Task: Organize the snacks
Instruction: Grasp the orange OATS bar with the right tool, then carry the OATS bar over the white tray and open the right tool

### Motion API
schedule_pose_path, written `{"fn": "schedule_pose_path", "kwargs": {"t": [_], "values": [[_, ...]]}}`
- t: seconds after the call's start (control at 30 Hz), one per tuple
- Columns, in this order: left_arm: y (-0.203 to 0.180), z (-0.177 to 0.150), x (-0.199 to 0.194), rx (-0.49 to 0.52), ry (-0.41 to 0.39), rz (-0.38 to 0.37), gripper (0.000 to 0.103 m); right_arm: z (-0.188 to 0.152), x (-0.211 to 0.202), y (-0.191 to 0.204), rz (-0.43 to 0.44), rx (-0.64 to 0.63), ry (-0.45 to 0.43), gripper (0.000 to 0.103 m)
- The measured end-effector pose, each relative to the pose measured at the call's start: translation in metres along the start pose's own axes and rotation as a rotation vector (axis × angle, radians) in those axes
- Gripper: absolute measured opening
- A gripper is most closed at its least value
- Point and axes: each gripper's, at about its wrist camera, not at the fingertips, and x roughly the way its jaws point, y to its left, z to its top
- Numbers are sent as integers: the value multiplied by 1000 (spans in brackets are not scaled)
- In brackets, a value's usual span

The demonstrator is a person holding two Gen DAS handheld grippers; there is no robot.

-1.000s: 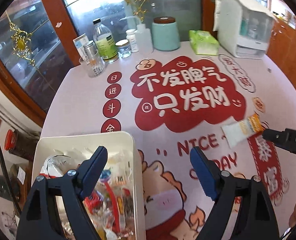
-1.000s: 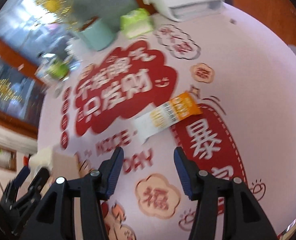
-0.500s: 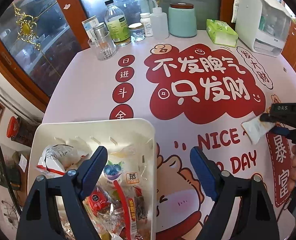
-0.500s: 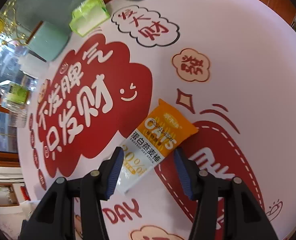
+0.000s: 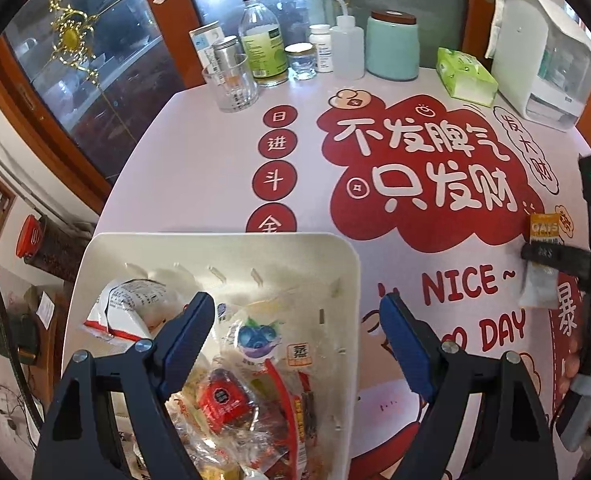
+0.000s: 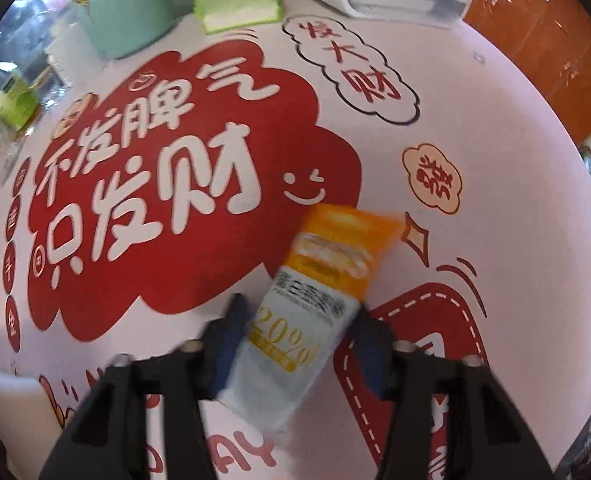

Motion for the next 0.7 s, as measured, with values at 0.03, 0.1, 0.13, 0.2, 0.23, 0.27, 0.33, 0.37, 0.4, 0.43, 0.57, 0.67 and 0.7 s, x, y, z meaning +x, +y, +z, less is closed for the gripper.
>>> {"fn": "schedule_pose_path", "kwargs": {"t": [0.03, 0.1, 0.13, 0.2, 0.23, 0.27, 0.33, 0.37, 0.4, 0.43, 0.57, 0.67, 0.7], "values": [[2, -1, 0, -7, 3, -1, 84, -3, -2, -1, 6, -11, -4, 37], [6, -3, 0, -15, 7, -1, 84, -11, -5, -5, 16, -28, -7, 35], [8, -4, -1, -19, 9, -2, 84, -15, -6, -6, 21, -37, -9, 35], [11, -6, -2, -23, 11, -6, 84, -26, -10, -10, 27, -57, -10, 35], [11, -8, -3, -25, 11, -7, 84, -31, -12, -10, 33, -68, -11, 34], [12, -9, -4, -25, 11, -8, 84, -38, -15, -12, 37, -77, -12, 34], [14, -13, -7, -23, 9, -11, 84, -48, -20, -10, 48, -94, -16, 26], [14, -14, -8, -22, 9, -10, 84, -53, -23, -10, 58, -106, -17, 18], [15, -17, -10, -20, 8, -10, 84, -58, -26, -10, 66, -118, -12, 18], [16, -19, -12, -19, 8, -11, 84, -64, -30, -10, 76, -126, -14, 18], [21, -27, -20, -23, 5, -18, 84, -86, -47, -7, 96, -170, -32, 18], [25, -34, -28, -22, -1, -26, 84, -98, -63, -5, 160, -175, -36, 18], [26, -37, -31, -20, -3, -28, 84, -102, -70, -4, 181, -177, -40, 18]]}}
